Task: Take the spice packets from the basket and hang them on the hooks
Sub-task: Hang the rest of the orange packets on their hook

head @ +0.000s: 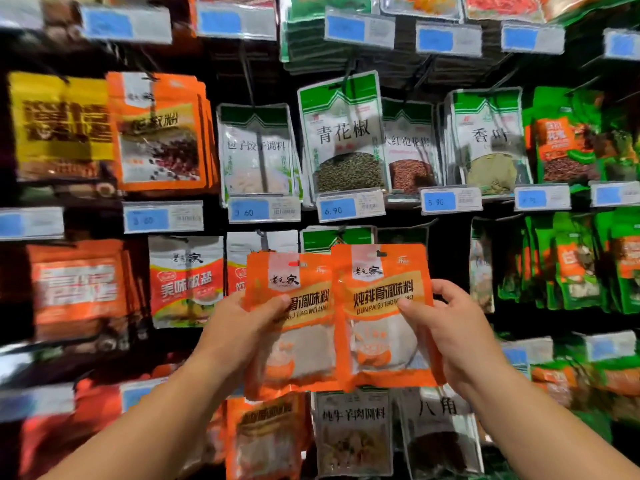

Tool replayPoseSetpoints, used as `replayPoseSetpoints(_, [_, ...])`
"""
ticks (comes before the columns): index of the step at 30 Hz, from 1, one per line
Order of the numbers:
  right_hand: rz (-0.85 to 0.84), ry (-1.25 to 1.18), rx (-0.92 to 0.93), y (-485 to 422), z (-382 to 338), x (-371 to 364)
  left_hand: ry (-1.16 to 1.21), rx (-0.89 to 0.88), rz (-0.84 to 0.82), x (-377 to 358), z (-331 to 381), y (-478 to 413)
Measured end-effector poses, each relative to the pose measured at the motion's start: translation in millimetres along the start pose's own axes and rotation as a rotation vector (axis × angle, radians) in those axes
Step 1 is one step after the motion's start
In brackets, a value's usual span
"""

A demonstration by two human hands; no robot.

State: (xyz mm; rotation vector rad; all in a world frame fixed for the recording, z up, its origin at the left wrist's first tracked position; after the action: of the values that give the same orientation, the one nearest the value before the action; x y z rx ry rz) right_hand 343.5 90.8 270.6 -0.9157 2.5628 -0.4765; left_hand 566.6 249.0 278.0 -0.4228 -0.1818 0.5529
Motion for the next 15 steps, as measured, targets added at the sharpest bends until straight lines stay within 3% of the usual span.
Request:
replayPoseSetpoints(8, [-0.042,-0.100,-0.051,4.2,33.9,-40.8,-0.028,-0.035,0.135,49.5,-15.1,25.6])
replayPoseSetpoints(15, [-0.068,-0.004,-0.104,24.2,73.1,-52.6,0.065,0.037,0.093,52.9,-62.7,57.6])
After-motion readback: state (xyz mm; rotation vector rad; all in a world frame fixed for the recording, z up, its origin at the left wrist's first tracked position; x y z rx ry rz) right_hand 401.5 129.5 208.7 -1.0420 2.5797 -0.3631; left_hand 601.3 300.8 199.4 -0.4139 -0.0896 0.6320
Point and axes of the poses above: each hand's wrist, its own y-axis away from the middle knuckle, its own x-axis out of the back of the hand, z = x × y, the point moved 3 cm from there along -y, towards the middle knuckle, and after that the axes turned 11 degrees about -z, right-handed, at the moved point
